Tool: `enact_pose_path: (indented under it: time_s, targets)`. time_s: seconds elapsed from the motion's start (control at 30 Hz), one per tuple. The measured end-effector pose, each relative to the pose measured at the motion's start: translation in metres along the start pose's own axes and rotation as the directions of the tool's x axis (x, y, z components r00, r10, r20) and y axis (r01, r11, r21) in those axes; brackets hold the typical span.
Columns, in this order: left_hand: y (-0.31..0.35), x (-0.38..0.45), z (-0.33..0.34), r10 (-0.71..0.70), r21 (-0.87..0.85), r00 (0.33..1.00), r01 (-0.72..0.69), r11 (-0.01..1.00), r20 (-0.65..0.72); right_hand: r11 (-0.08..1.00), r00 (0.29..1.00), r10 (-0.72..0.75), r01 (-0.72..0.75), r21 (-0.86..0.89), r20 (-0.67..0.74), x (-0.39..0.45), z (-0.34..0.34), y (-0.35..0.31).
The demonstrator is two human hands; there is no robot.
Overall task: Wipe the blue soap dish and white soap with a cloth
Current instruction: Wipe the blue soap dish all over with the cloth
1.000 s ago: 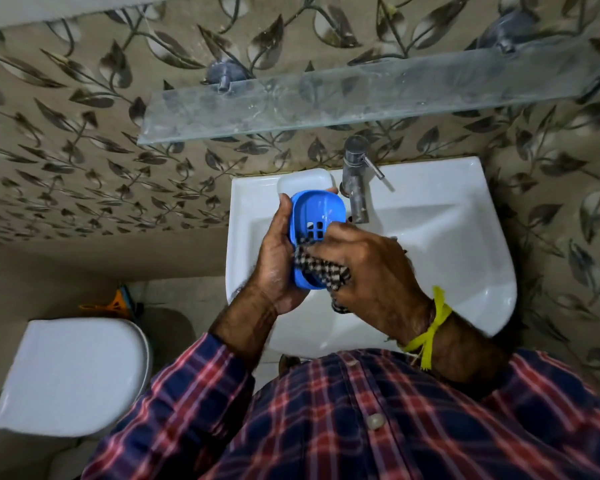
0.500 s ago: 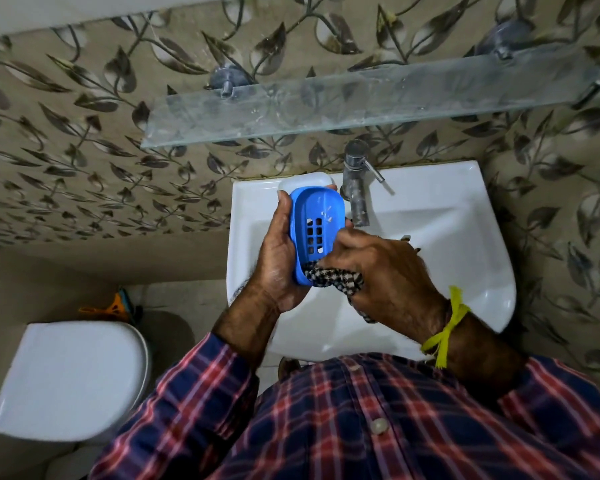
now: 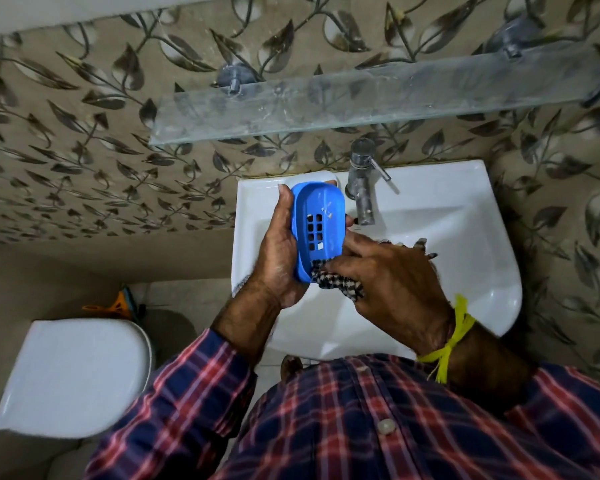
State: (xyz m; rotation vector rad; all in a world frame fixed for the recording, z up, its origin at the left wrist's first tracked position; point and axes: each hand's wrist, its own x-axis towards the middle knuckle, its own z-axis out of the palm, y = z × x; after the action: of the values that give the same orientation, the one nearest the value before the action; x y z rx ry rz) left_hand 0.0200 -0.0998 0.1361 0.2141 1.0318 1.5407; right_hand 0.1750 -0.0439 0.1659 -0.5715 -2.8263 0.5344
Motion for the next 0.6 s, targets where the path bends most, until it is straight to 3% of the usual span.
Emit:
enact_pose_path:
  time_s: [0.13,0.27,0.4,0.53,0.6]
  targets:
    - [-0.006,-0.001,0.005,0.001,0.001,1.000,-0.001,1.000,-0.001,0.991,0.981,0.114,-0.101,0.091,-0.155,0.012,-0.005,0.003]
    - [0.002,-0.003,0.000,0.009,-0.017,1.000,-0.010,1.000,-0.011,0.998,0.998,0.011,-0.007,0.062,-0.065,0.007,-0.001,-0.002]
    - [-0.004,-0.004,0.005,0.010,-0.023,1.000,-0.010,1.000,-0.015,0.982,0.968,0.149,-0.120,0.147,-0.204,0.015,0.000,-0.002]
    - [-0.002,-0.007,0.003,0.021,-0.053,1.000,-0.020,0.998,0.007,0.992,0.981,0.052,-0.029,0.125,-0.186,0.013,0.001,-0.005]
    - [-0.003,-0.008,0.005,0.030,-0.050,1.000,-0.030,0.998,-0.004,0.987,0.965,0.115,-0.084,0.138,-0.235,0.013,0.001,-0.004]
